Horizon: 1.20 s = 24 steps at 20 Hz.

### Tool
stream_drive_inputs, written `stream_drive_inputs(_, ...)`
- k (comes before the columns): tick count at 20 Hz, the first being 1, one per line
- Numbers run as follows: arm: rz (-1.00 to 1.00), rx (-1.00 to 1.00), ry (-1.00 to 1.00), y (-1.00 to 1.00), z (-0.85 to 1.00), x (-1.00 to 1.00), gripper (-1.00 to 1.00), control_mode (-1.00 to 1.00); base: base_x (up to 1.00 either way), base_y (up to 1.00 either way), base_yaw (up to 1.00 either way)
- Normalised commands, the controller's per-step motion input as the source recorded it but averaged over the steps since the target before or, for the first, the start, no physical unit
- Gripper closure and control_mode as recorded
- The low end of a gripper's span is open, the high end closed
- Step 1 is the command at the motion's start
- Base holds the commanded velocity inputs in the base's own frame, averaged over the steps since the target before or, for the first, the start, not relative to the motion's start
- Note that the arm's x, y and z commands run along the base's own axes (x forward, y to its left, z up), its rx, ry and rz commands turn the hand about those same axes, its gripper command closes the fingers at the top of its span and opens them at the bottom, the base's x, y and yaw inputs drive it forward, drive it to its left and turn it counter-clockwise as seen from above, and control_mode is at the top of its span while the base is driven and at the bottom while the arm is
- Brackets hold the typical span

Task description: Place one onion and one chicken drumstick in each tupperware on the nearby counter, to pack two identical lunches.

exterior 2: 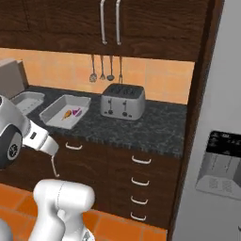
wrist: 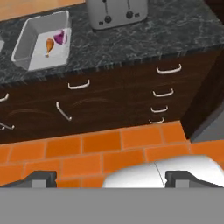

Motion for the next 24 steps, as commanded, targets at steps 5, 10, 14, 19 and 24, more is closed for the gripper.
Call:
stream_drive_inputs(5, 0.00, 0.00, 0.00, 0.00, 0.00, 0.00, -1.00, 1.00, -0.74, -1.00, -0.27)
stream_drive_inputs(10, 0.00, 0.00, 0.00, 0.00, 0.00, 0.00, -1.00, 1.00, 0.04, -1.00, -0.08)
stream_drive_inputs(14, 0.00, 0.00, 0.00, 0.00, 0.00, 0.00, -1.00, 1.00, 0.26, -0.98, 0.16)
stream_drive_inputs(19, 0.00, 0.00, 0.00, 0.00, 0.00, 0.00, -1.00, 1.00, 0.25, -1.00, 0.15)
stream_drive_inputs(24, 0.00, 0.00, 0.00, 0.00, 0.00, 0.00, -1.00, 1.00, 0.37, -1.00, -0.02)
